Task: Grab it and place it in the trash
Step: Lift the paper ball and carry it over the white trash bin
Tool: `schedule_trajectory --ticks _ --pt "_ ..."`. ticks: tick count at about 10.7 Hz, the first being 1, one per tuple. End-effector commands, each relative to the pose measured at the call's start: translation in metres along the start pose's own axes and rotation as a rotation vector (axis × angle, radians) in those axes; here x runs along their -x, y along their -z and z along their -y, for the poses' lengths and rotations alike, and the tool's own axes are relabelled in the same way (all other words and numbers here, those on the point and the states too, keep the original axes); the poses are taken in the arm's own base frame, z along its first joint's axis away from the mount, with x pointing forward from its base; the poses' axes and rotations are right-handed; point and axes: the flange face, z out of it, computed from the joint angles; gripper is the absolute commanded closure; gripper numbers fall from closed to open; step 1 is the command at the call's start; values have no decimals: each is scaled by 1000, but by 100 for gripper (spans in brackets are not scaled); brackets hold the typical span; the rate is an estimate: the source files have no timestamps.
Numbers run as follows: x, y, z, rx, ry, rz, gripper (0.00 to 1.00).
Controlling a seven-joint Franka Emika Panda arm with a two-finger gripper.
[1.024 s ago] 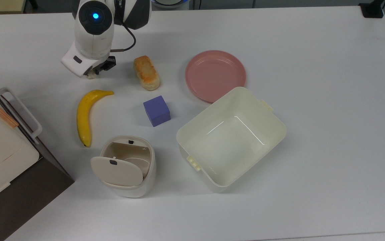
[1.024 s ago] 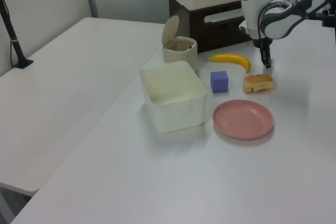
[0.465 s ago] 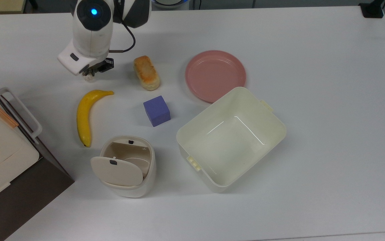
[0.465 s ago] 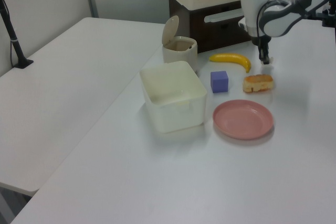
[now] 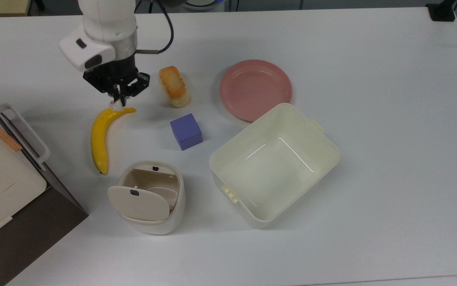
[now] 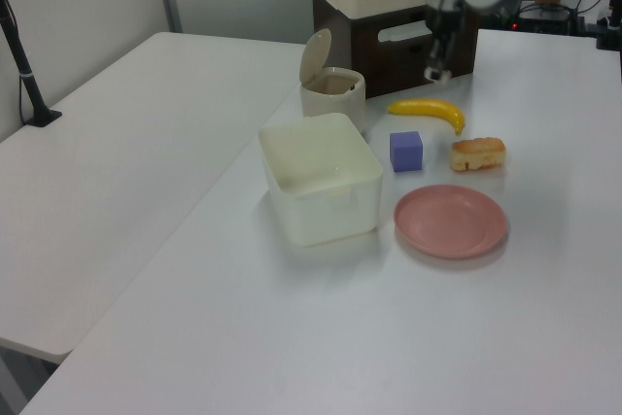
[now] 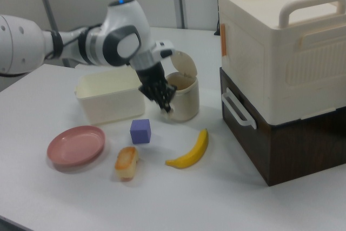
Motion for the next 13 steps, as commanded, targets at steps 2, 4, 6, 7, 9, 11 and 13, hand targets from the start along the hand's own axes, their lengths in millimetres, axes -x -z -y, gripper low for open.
schedule_trajectory --ticks 2,4,6,7,9,11,13 --pt "-47 41 48 -46 -23 -169 100" --pt "-65 42 58 -53 -68 -294 100" --pt "-89 33 60 -53 -100 -332 100" --pt "-95 24 62 -55 -109 -340 100" --pt "-105 3 66 -67 -133 -413 100" --pt "-109 -8 67 -76 -164 -456 100" --pt "-109 -17 69 -73 -157 -446 100"
